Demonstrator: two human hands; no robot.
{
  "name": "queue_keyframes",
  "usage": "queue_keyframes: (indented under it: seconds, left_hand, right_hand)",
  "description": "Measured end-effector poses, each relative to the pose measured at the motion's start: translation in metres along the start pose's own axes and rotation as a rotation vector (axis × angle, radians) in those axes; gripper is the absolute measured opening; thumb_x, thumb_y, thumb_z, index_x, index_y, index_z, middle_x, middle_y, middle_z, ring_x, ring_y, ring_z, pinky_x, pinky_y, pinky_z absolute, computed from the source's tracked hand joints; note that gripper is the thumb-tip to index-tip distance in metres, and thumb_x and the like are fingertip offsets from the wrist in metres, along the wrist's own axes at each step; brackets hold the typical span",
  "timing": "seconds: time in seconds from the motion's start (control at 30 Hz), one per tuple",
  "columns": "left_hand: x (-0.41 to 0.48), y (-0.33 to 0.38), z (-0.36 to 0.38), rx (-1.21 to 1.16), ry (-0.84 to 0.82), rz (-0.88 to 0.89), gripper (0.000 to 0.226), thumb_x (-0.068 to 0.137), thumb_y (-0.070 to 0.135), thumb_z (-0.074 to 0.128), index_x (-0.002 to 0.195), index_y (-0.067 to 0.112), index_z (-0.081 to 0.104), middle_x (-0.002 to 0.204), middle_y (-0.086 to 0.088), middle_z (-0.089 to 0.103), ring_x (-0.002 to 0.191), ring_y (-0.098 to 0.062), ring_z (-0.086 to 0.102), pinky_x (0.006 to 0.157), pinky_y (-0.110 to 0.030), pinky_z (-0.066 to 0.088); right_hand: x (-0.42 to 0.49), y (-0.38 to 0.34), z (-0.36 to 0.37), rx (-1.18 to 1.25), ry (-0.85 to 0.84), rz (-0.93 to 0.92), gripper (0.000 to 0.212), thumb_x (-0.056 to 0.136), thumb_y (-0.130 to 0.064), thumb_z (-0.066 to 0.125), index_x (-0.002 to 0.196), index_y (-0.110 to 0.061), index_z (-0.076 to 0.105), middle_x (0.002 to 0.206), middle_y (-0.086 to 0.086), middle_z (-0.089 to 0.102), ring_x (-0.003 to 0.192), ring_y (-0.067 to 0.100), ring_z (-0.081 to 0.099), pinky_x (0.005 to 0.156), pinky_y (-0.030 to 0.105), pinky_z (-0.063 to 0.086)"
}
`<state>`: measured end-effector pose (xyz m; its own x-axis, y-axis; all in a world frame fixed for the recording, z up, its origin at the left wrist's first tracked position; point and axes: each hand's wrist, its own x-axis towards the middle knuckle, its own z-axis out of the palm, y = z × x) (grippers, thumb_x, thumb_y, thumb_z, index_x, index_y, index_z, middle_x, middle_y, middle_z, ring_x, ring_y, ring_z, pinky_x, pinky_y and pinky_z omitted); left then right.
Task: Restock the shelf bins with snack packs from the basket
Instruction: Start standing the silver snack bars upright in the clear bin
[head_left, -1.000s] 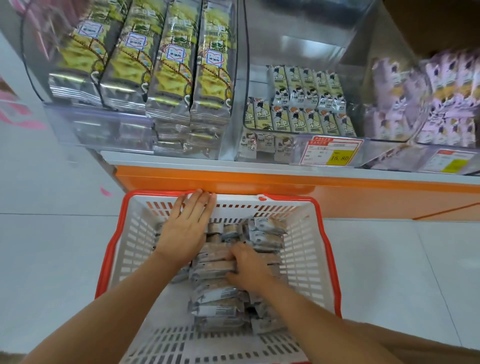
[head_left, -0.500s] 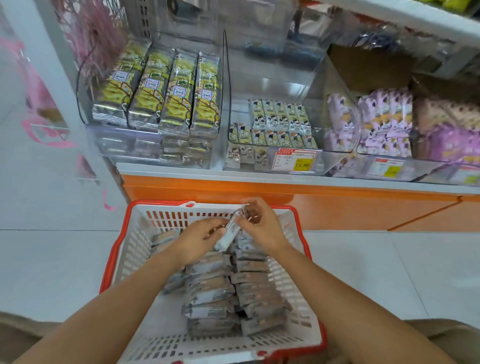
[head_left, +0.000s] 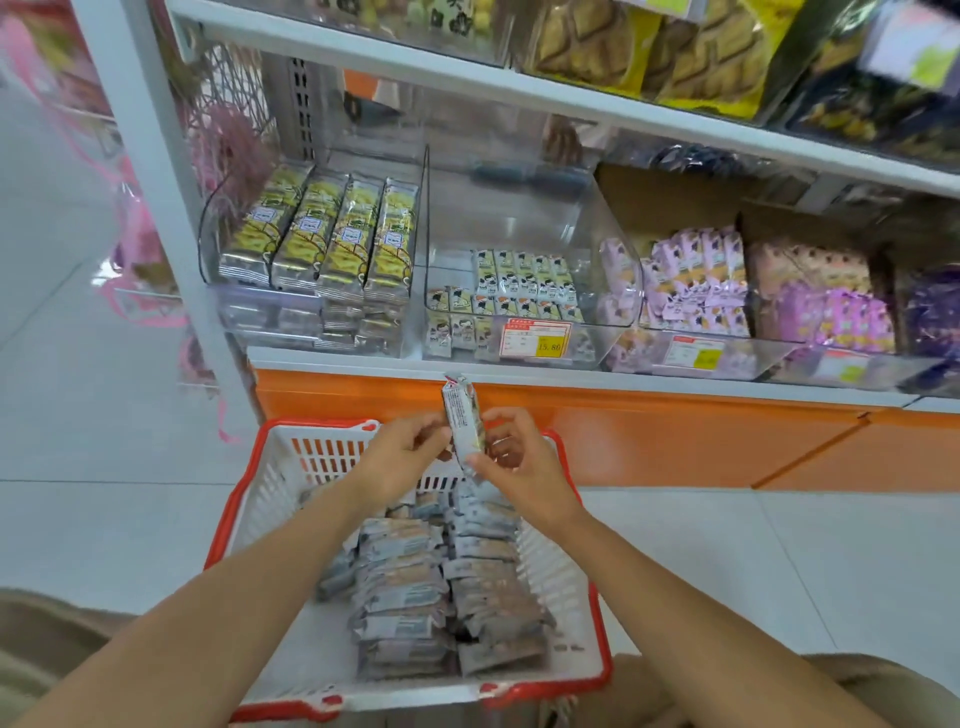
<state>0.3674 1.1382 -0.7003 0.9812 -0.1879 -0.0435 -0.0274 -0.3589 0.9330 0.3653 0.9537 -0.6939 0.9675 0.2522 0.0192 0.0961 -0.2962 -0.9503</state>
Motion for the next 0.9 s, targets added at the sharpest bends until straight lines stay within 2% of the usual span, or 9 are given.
queue_keyframes:
  seconds: [0.07, 0.2, 0.3, 0.4, 0.53, 0.6, 0.67, 0.77, 0.9]
  left_hand:
    - [-0.002, 0.002, -0.007, 0.327, 0.137, 0.140, 0.026, 0.101, 0.015, 0.048, 0.121, 0.018, 0.064, 0.103, 0.007, 0.066, 0.091, -0.015, 0.062, 0.082, -0.036, 0.052]
    - [-0.001, 0.015, -0.026, 0.786, 0.449, 0.476, 0.039, 0.089, 0.017, 0.040, 0.123, 0.011, 0.058, 0.116, -0.008, 0.057, 0.108, -0.028, 0.051, 0.092, -0.037, 0.035]
    - [0.007, 0.020, -0.039, 0.969, 0.472, 0.520, 0.052, 0.085, 0.019, 0.039, 0.135, 0.012, 0.049, 0.142, -0.015, 0.045, 0.136, -0.033, 0.036, 0.113, -0.047, 0.024]
    - [0.017, 0.019, -0.051, 1.118, 0.449, 0.514, 0.063, 0.087, 0.020, 0.038, 0.150, 0.012, 0.036, 0.159, -0.014, 0.025, 0.149, -0.032, 0.016, 0.120, -0.053, 0.014]
    - [0.031, 0.008, -0.063, 1.220, 0.498, 0.492, 0.078, 0.085, 0.020, 0.058, 0.155, 0.011, 0.024, 0.163, -0.013, 0.013, 0.151, -0.031, 0.007, 0.121, -0.052, 0.004]
    - [0.035, 0.001, -0.065, 1.272, 0.526, 0.522, 0.078, 0.086, 0.021, 0.055, 0.155, 0.010, 0.021, 0.164, -0.013, 0.010, 0.151, -0.032, 0.006, 0.121, -0.052, 0.001]
    - [0.039, -0.004, -0.065, 1.294, 0.555, 0.565, 0.074, 0.087, 0.023, 0.046, 0.155, 0.010, 0.021, 0.163, -0.013, 0.010, 0.151, -0.032, 0.008, 0.121, -0.052, -0.001]
    - [0.047, -0.010, -0.064, 1.298, 0.594, 0.599, 0.074, 0.085, 0.020, 0.049, 0.154, 0.011, 0.025, 0.163, -0.012, 0.010, 0.151, -0.031, 0.008, 0.121, -0.051, -0.003]
    - [0.055, -0.021, -0.067, 1.295, 0.629, 0.663, 0.077, 0.084, 0.021, 0.053, 0.154, 0.011, 0.024, 0.164, -0.010, 0.005, 0.152, -0.027, 0.000, 0.121, -0.050, -0.005]
  right_hand:
    - [-0.004, -0.014, -0.008, 0.004, 0.026, -0.058, 0.038, 0.084, -0.017, 0.076, 0.114, -0.024, 0.054, 0.092, 0.003, 0.063, 0.075, 0.016, 0.065, 0.069, 0.033, 0.057]
    - [-0.001, -0.043, -0.024, -0.023, 0.080, -0.178, 0.035, 0.084, -0.021, 0.076, 0.114, -0.025, 0.057, 0.090, -0.004, 0.062, 0.079, 0.012, 0.061, 0.073, 0.028, 0.053]
    - [0.012, -0.067, -0.033, -0.103, 0.112, -0.265, 0.034, 0.085, -0.022, 0.074, 0.115, -0.025, 0.059, 0.092, -0.003, 0.061, 0.083, 0.013, 0.059, 0.075, 0.027, 0.051]
    - [0.036, -0.090, -0.039, -0.165, 0.153, -0.337, 0.033, 0.086, -0.019, 0.073, 0.115, -0.024, 0.060, 0.091, -0.002, 0.061, 0.082, 0.012, 0.058, 0.073, 0.024, 0.052]
    - [0.086, -0.110, -0.045, -0.249, 0.243, -0.346, 0.027, 0.087, -0.019, 0.072, 0.111, -0.019, 0.062, 0.078, -0.004, 0.056, 0.068, 0.002, 0.053, 0.065, 0.017, 0.049]
    - [0.115, -0.112, -0.046, -0.331, 0.273, -0.288, 0.024, 0.087, -0.023, 0.072, 0.109, -0.020, 0.062, 0.073, -0.006, 0.054, 0.064, 0.003, 0.053, 0.064, 0.022, 0.051]
    - [0.144, -0.110, -0.044, -0.462, 0.270, -0.202, 0.023, 0.087, -0.027, 0.070, 0.109, -0.022, 0.063, 0.071, -0.003, 0.058, 0.065, 0.009, 0.059, 0.068, 0.031, 0.055]
    - [0.179, -0.102, -0.034, -0.597, 0.237, -0.093, 0.025, 0.087, -0.028, 0.069, 0.110, -0.020, 0.063, 0.078, 0.011, 0.069, 0.076, 0.024, 0.067, 0.074, 0.038, 0.055]
    - [0.221, -0.089, -0.020, -0.741, 0.236, -0.044, 0.028, 0.087, -0.031, 0.070, 0.112, -0.020, 0.064, 0.085, 0.006, 0.070, 0.076, 0.017, 0.064, 0.070, 0.026, 0.046]
